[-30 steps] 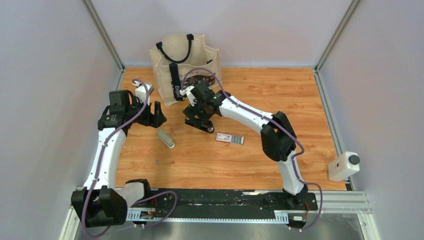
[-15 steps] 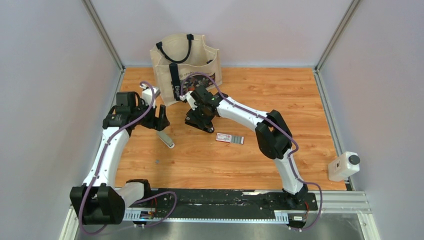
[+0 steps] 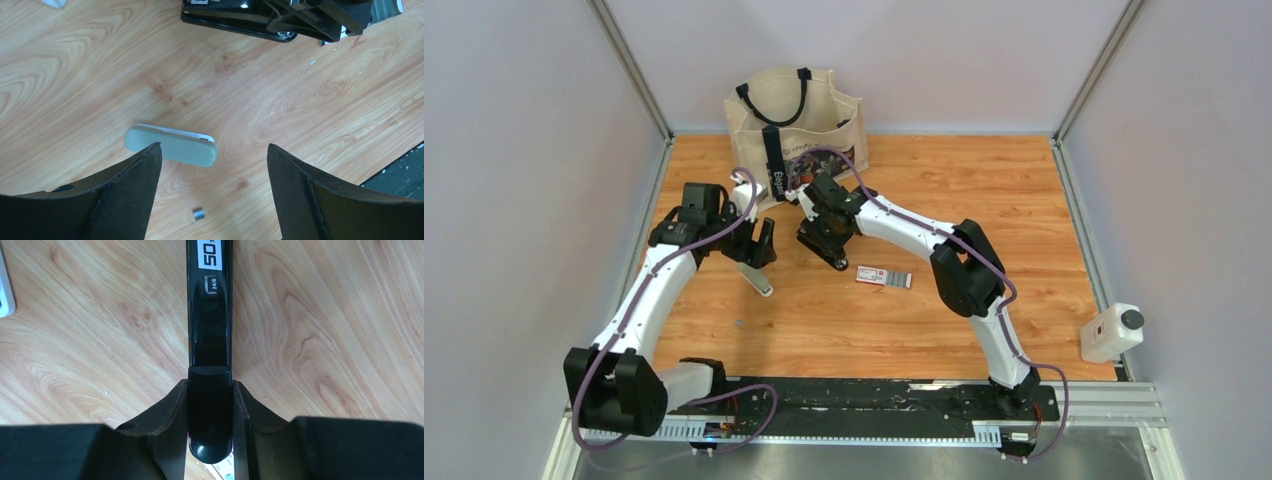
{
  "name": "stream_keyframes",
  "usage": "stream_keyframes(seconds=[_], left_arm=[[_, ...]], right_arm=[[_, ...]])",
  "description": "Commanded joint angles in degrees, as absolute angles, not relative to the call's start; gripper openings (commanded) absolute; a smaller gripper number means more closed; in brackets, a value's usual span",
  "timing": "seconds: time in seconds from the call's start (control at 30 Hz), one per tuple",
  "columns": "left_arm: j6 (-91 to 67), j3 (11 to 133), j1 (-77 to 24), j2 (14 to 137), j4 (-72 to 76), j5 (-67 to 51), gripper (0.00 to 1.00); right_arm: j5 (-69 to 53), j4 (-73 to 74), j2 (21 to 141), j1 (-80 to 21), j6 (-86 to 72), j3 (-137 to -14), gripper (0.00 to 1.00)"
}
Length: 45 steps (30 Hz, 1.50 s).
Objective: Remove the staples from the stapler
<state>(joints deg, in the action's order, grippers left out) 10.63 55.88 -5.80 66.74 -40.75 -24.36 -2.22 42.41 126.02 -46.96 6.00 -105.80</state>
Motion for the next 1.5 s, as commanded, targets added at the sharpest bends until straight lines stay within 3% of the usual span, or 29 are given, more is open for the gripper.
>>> stream_keyframes(seconds=[0.0, 0.27, 0.47, 0.93, 1.47], left_arm=[[11.07, 57.65, -7.82, 69.34, -37.71, -23.12, 0.85], [11.51, 57.66, -12.48, 73.47, -36.3, -24.7, 0.84], [11.69, 56.87, -14.68, 75.41, -35.07, -26.28, 0.83], [19.78, 56.34, -17.4, 81.47, -29.97, -19.95, 0.84], [21.36, 56.6, -17.4, 81.56, -31.73, -34.01, 0.85]], right_arm=[[-0.44, 37.98, 122.26, -46.23, -3.05, -105.66, 0.0], [-0.97, 16.82, 107.41, -44.91, -24.4, -86.59, 0.0], [-0.96, 8.89, 100.9, -45.26, -30.84, -78.76, 0.0], [-4.66, 9.49, 94.31, -45.79, -33.57, -75.85, 0.0], [-9.67, 2.64, 91.67, -45.79, -40.43, -73.21, 0.0]])
